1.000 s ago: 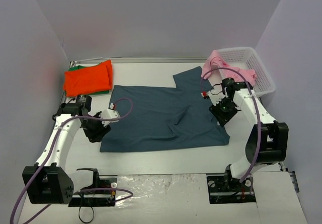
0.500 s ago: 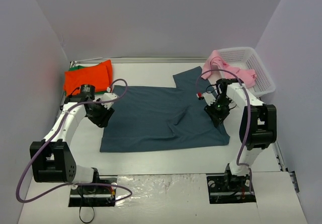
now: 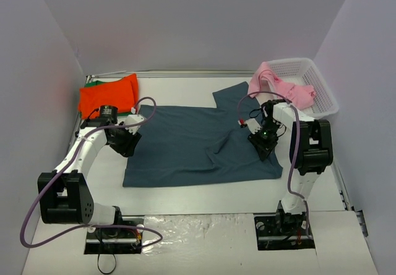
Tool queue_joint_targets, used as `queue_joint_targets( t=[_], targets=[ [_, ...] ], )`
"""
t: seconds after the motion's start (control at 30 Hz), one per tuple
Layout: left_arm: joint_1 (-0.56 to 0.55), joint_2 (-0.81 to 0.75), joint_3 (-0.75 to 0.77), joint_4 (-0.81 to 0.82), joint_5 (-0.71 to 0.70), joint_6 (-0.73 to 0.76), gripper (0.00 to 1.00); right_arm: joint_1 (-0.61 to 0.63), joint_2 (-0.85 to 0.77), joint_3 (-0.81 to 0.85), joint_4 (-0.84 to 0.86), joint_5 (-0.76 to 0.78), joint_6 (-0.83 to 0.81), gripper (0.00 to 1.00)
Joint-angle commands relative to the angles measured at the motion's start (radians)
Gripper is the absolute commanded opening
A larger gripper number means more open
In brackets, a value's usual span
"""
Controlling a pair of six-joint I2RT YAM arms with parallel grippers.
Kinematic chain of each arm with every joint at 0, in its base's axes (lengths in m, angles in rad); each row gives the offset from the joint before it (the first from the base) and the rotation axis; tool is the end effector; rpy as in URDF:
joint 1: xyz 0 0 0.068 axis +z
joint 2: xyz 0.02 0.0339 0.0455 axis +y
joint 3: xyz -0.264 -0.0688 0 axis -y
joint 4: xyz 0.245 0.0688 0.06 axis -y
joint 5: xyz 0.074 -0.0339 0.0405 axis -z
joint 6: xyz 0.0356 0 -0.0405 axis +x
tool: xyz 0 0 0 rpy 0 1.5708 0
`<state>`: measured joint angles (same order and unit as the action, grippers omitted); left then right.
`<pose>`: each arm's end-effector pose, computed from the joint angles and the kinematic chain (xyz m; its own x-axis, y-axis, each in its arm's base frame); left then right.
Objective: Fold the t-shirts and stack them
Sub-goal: Fold the flattened tshirt in 1/3 of the way
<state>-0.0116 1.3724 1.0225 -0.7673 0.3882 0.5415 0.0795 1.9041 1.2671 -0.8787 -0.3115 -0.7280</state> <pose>0.2654 -0.0166 0.2486 -0.6792 0.4850 -0.5509 0.6146 0.7861 -0.0657 0.3430 0.0383 0.1578 -0.6815 -0.6897 -0.2447 -0.7313 0.6546 0.1918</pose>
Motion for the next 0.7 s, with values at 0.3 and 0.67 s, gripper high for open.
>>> queue_joint_targets(
  t=[0.3,0.67],
  targets=[
    [0.004,-0.036,-0.03,0.006,0.011,-0.008,0.45,0.003,0.039,0.025,-0.023,-0.009,0.001,0.34],
    [0.002,-0.033,-0.038,0.013,0.018,-0.012,0.45,0.003,0.055,0.026,-0.023,-0.006,0.004,0.12]
  ],
)
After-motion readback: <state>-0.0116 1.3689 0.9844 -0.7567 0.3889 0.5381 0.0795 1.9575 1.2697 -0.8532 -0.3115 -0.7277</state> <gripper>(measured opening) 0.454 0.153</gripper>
